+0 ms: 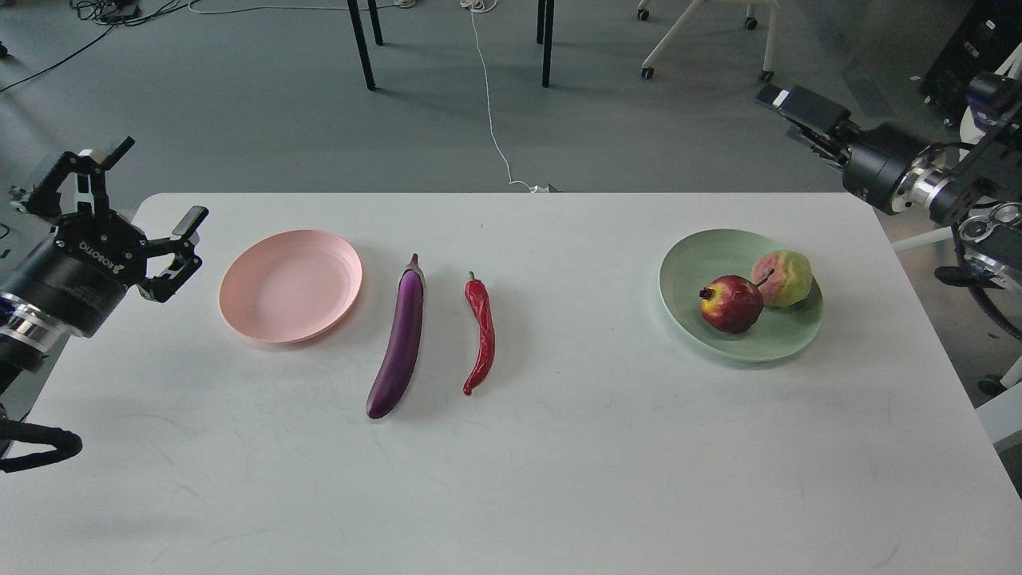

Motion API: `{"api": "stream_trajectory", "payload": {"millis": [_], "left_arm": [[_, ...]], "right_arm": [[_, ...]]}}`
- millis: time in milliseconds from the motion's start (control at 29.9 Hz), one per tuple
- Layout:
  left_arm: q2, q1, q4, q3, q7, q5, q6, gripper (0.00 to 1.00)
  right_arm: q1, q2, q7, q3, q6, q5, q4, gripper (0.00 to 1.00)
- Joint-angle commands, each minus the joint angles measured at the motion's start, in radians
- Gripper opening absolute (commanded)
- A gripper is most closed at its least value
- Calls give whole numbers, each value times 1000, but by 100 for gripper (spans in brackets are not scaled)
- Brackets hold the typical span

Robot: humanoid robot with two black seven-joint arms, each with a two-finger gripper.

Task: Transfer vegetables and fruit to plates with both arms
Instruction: 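Withdraw the right gripper and raise the left gripper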

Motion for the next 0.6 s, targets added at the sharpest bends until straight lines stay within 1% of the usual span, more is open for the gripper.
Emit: {"api": "stream_trajectory", "payload": {"millis": [0, 100, 167, 200, 301, 367, 434, 501, 534, 568], "left_arm": [[-8, -21, -23, 1, -26, 180, 0, 100], [-20, -52, -64, 11, -34, 297, 0, 100], [-46, -81, -84, 14, -32, 405, 0, 100], [-63, -96, -92, 16, -32, 467, 0, 100], [-91, -145, -132, 27, -26, 692, 0, 100], [-94, -198, -162, 85, -26, 876, 0, 100], [-106, -280, -170, 170, -20, 1019, 0, 100], [-126, -395, -167, 319, -9, 1149, 0, 100], [-140, -450, -163, 389, 1, 1195, 0, 100], [-161, -510, -158, 469, 21, 1240, 0, 100]], "right_arm": [[-128, -3, 0, 88, 99, 325, -2, 97], [-234, -6, 0, 140, 266, 525, -16, 98], [-303, -6, 0, 181, 393, 587, -48, 98], [-328, -5, 0, 206, 410, 596, -65, 99], [-386, 4, 0, 259, 410, 601, -94, 99], [-402, 6, 0, 264, 410, 601, -96, 99], [-403, 6, 0, 264, 410, 601, -96, 99], [-403, 4, 0, 266, 410, 601, -97, 99], [-403, 4, 0, 266, 410, 601, -97, 99], [-403, 4, 0, 266, 410, 601, -96, 99]]}}
